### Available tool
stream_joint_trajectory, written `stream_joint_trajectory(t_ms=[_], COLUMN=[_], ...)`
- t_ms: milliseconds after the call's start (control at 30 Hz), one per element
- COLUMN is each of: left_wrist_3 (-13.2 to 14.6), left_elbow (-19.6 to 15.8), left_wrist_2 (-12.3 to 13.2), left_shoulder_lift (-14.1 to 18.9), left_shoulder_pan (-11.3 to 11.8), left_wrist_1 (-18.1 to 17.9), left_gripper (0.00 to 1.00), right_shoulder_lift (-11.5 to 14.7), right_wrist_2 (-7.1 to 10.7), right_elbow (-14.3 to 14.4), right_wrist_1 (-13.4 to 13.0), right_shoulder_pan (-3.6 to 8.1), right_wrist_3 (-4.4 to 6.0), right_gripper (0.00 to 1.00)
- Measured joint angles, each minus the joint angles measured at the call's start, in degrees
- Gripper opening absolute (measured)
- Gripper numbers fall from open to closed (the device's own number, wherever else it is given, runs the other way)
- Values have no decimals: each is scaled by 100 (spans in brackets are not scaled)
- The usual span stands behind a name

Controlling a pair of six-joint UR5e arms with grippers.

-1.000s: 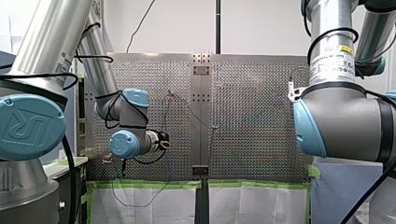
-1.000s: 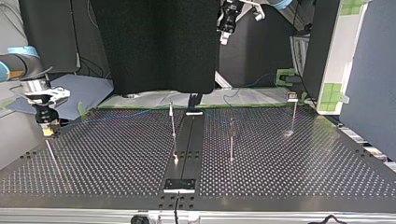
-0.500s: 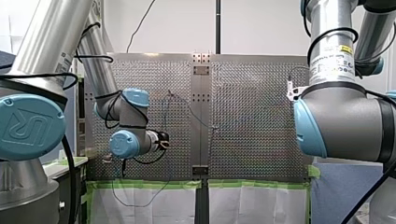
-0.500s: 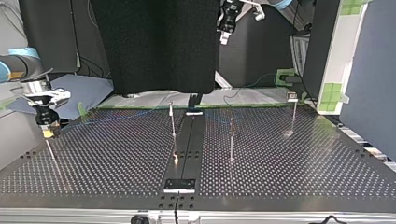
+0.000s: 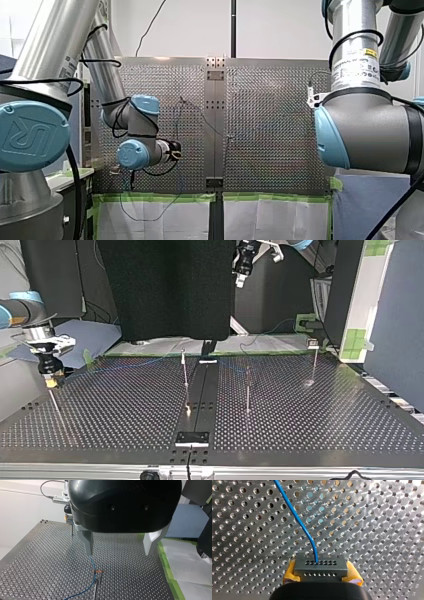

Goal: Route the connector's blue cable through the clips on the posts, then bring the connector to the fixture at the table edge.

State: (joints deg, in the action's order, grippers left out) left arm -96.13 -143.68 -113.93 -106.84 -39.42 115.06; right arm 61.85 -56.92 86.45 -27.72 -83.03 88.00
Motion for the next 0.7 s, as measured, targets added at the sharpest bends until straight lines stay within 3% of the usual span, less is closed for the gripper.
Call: stream_joint_trajectory(t_ms=[467, 700], left_wrist_3=[1, 1], left_elbow=[0, 0], left_wrist_2=[0, -2], left_shoulder_lift=[-4, -3], left_shoulder_pan=[-2, 1], left_wrist_1=[-6, -1], left_gripper=[100, 100], right_shoulder_lift=[-21, -21], right_wrist_2=[-160, -165], right_elbow=[4, -4], right_wrist_1=[9, -16], right_shoulder_pan=[-12, -52], right_wrist_3=[143, 166], right_gripper=[0, 0])
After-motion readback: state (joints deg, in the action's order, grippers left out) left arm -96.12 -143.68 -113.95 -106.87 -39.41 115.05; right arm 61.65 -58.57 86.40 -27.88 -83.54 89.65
